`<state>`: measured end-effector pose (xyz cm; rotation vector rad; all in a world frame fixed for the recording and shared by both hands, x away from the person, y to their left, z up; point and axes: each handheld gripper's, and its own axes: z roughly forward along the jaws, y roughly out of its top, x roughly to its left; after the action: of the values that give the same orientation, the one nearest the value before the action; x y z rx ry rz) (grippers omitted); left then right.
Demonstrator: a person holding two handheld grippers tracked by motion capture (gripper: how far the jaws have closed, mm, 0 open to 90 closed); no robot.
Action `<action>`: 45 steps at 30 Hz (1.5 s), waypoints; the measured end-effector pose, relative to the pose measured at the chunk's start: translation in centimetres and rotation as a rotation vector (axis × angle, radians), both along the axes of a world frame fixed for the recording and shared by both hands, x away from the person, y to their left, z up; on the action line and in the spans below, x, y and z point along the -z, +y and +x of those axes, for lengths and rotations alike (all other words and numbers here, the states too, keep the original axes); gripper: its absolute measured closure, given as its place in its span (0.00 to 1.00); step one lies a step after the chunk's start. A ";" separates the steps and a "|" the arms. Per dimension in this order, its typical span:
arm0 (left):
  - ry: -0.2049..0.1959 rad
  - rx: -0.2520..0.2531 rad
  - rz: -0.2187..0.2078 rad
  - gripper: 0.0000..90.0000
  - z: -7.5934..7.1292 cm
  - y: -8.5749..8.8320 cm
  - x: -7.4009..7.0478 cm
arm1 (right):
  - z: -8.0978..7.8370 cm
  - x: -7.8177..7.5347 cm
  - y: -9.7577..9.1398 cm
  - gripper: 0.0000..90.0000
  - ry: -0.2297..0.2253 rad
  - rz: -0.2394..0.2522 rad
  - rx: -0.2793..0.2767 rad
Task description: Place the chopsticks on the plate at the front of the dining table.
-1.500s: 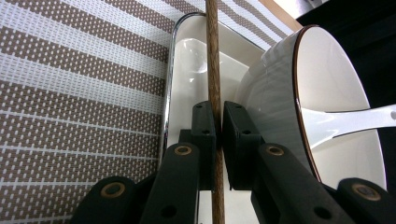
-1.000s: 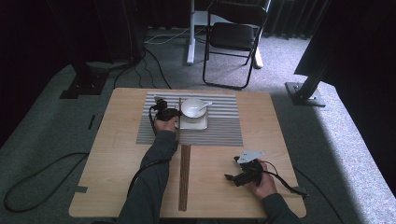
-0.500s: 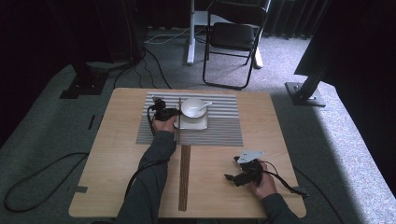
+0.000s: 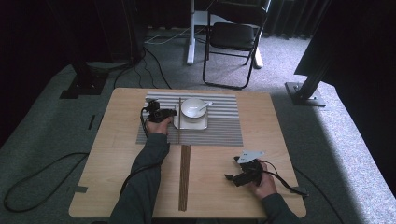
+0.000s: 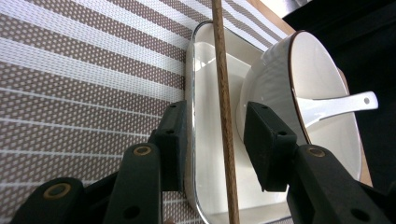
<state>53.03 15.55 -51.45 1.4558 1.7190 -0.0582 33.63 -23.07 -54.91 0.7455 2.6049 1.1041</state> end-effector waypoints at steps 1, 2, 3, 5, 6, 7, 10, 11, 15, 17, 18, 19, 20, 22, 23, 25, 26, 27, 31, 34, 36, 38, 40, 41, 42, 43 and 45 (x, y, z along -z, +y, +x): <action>-0.001 0.006 0.003 0.66 -0.1 0.1 -0.1 | 0.0 0.0 0.0 0.13 0.000 0.000 0.000; -0.004 0.007 0.002 0.66 -0.3 0.2 -0.3 | 0.0 0.0 0.0 0.13 0.000 -0.001 0.000; -0.004 0.007 0.002 0.66 -0.3 0.2 -0.3 | 0.0 0.0 0.0 0.13 0.000 -0.001 0.000; -0.013 0.015 0.004 0.66 -0.6 0.2 -0.6 | 0.0 0.0 0.0 0.13 0.000 0.000 0.000; -0.018 0.021 0.004 0.65 -0.8 0.2 -0.8 | 0.0 0.0 0.0 0.13 0.000 0.000 0.000; -0.025 0.034 0.008 0.65 -1.2 0.2 -1.3 | 0.0 0.0 0.0 0.13 0.000 -0.001 0.000; -0.039 0.056 0.009 0.65 -1.9 0.0 -1.9 | 0.0 0.0 0.0 0.13 0.000 0.000 0.000; -0.039 0.056 0.009 0.65 -1.9 0.0 -1.9 | 0.0 0.0 0.0 0.13 0.000 0.000 0.000; -0.055 0.082 0.029 0.65 -2.7 -0.1 -2.5 | 0.0 0.0 0.0 0.13 0.000 -0.001 0.000; -0.060 0.094 0.032 0.65 -3.1 -0.1 -2.7 | 0.0 0.0 0.0 0.13 0.000 -0.001 0.000; -0.062 0.102 0.035 0.65 -3.3 -0.1 -2.8 | 0.0 0.0 0.0 0.13 0.000 -0.001 0.000; -0.066 0.109 0.036 0.65 -3.5 -0.2 -2.9 | 0.0 0.0 0.0 0.13 0.000 0.000 0.000; -0.067 0.121 0.042 0.65 -3.6 -0.2 -3.0 | 0.0 0.0 0.0 0.13 0.000 0.000 0.000; -0.077 0.144 0.038 0.64 -4.1 -0.3 -3.1 | 0.0 0.0 0.0 0.13 0.000 -0.001 0.000; -0.080 0.157 0.037 0.64 -4.2 -0.3 -3.1 | 0.0 0.0 0.0 0.13 0.000 0.000 0.000; -0.086 0.171 0.042 0.64 -4.4 -0.4 -3.2 | 0.0 0.0 0.0 0.13 0.000 0.000 0.000; -0.090 0.179 0.042 0.64 -4.5 -0.4 -3.2 | 0.0 0.0 0.0 0.13 0.000 -0.001 0.000; -0.093 0.189 0.044 0.64 -4.7 -0.4 -3.3 | 0.0 0.0 0.0 0.13 0.000 0.000 0.000; -0.104 0.206 0.051 0.64 -5.2 -0.5 -3.5 | 0.0 0.0 0.0 0.13 0.000 0.000 0.000; -0.112 0.222 0.058 0.63 -5.6 -0.4 -3.6 | 0.0 0.0 0.0 0.13 0.000 0.000 0.000; -0.115 0.226 0.060 0.63 -5.9 -0.3 -3.6 | 0.0 0.0 0.0 0.13 0.000 0.000 0.000; -0.110 0.242 0.041 0.63 -6.1 -0.2 -3.5 | 0.0 0.0 0.0 0.13 0.000 0.000 0.000; -0.112 0.248 0.034 0.63 -6.3 -0.2 -3.5 | 0.0 0.0 0.0 0.13 0.000 0.000 0.001; -0.123 0.257 0.029 0.63 -6.9 -0.3 -3.4 | 0.0 0.0 0.0 0.13 0.000 -0.001 0.000; -0.125 0.261 0.028 0.63 -7.1 -0.3 -3.4 | 0.0 0.0 0.0 0.13 0.000 0.000 0.000; -0.128 0.263 0.026 0.63 -7.3 -0.4 -3.4 | 0.0 0.0 0.0 0.13 0.000 0.000 0.000; -0.131 0.271 0.020 0.62 -7.6 -0.5 -3.3 | 0.0 0.0 0.0 0.13 0.000 0.000 0.000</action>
<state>45.40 15.05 -48.11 1.6626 1.4139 -0.0885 33.63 -23.06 -54.91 0.7463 2.6047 1.1045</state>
